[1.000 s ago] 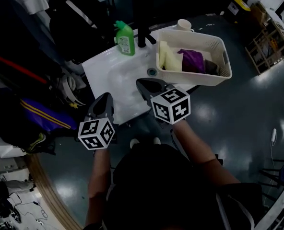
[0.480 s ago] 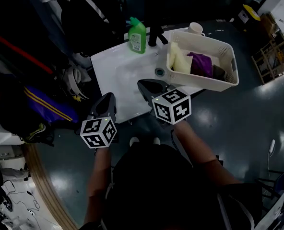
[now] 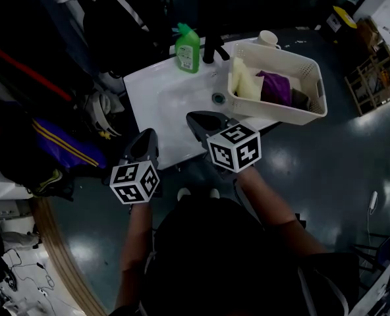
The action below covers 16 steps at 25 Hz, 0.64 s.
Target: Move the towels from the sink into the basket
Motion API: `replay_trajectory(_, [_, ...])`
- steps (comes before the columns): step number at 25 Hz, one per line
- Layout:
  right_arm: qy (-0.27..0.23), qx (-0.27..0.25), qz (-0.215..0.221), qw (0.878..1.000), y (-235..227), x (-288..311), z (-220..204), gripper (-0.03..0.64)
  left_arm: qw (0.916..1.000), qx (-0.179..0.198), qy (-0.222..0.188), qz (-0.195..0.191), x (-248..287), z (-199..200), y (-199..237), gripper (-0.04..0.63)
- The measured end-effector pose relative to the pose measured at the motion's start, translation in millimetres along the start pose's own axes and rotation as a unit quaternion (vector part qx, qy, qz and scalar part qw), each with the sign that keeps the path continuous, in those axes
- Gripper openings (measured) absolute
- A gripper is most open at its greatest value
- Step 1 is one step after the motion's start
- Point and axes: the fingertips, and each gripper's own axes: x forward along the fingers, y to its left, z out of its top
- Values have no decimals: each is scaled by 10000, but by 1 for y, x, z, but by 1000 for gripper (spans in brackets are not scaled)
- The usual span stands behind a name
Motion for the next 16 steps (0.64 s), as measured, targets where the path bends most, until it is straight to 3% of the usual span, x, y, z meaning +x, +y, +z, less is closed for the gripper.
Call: replay_trajectory(16, [35,196,51,9998,1,-6,-8,-3,9999,-14,100,-83,3,-9,-7,9])
